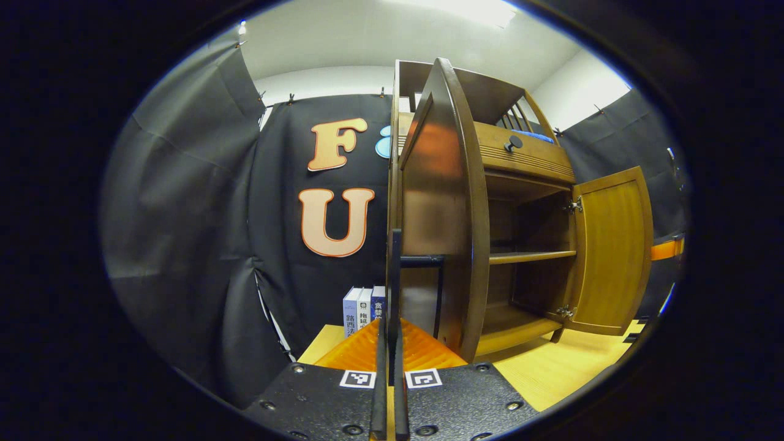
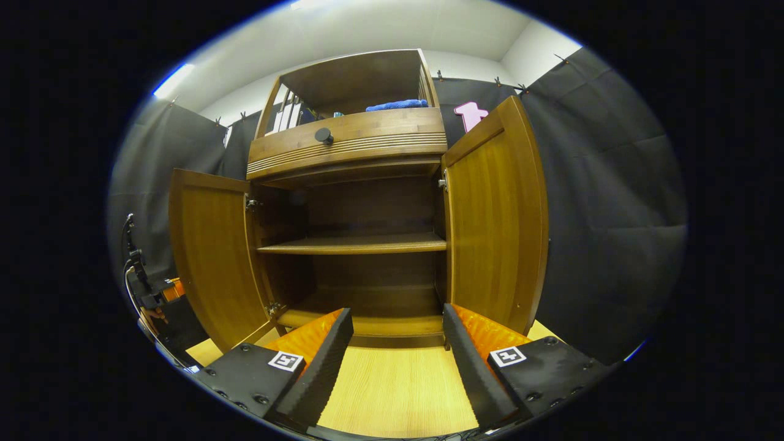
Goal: Open the right door of the double-door shoe cabinet with the right hand, and open the left door with the left hand.
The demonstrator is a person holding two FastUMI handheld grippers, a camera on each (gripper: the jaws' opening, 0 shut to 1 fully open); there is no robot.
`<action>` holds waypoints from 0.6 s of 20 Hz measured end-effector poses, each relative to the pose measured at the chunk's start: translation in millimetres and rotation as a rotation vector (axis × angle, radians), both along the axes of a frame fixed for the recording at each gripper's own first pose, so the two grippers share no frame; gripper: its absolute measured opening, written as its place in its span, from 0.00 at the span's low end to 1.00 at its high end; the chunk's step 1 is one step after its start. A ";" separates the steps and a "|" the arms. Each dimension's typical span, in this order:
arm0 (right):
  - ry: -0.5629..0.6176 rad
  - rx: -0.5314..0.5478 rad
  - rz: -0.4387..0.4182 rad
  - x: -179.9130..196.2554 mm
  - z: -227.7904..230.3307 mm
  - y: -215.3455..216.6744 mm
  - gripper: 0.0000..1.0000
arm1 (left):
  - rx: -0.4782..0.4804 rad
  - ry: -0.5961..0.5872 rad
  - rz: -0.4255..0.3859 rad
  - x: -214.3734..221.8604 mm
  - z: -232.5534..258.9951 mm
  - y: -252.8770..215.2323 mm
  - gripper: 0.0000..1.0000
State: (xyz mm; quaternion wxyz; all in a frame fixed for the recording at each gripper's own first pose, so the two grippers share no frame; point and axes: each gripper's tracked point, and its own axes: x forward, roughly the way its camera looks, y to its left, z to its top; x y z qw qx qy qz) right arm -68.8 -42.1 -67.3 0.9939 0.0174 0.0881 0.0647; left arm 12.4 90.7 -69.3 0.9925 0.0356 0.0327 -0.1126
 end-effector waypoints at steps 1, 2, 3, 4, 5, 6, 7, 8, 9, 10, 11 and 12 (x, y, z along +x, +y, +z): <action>0.001 -0.002 0.002 -0.7 0.5 0.3 0.90 | 0.005 0.000 -0.016 -3.1 1.3 -0.9 0.05; -0.001 -0.006 0.001 -1.5 2.3 -0.5 0.90 | 0.010 -0.007 -0.020 -8.5 5.1 0.0 0.05; -0.003 -0.012 0.000 -1.1 3.3 -1.0 0.90 | 0.015 -0.011 -0.016 -14.1 6.8 1.6 0.03; -0.005 -0.018 0.000 0.0 5.0 -0.4 0.89 | 0.022 -0.008 -0.007 -20.5 7.5 3.3 0.05; -0.006 -0.021 0.004 1.4 5.7 1.2 0.91 | 0.030 -0.007 0.004 -28.5 8.4 4.9 0.07; -0.006 -0.024 0.013 2.3 5.6 4.0 0.93 | 0.038 -0.011 0.017 -36.9 11.9 6.9 0.07; -0.004 -0.025 0.027 3.5 4.3 8.5 0.95 | 0.032 -0.022 0.031 -42.9 17.5 7.3 0.07; 0.002 -0.024 0.042 4.4 2.5 13.9 0.95 | 0.022 -0.030 0.041 -49.8 23.3 4.2 0.05; 0.004 -0.020 0.050 5.8 0.9 17.1 0.95 | 0.017 -0.042 0.054 -57.3 31.3 0.7 0.03; 0.003 -0.015 0.056 7.8 1.2 19.8 0.95 | 0.015 -0.058 0.061 -64.9 40.2 -6.0 0.07; 0.000 -0.010 0.056 10.7 1.3 22.1 0.95 | 0.017 -0.070 0.069 -69.2 45.7 -13.8 0.00; -0.004 -0.005 0.055 12.6 2.7 23.5 0.95 | 0.015 -0.075 0.064 -72.8 49.6 -24.1 0.00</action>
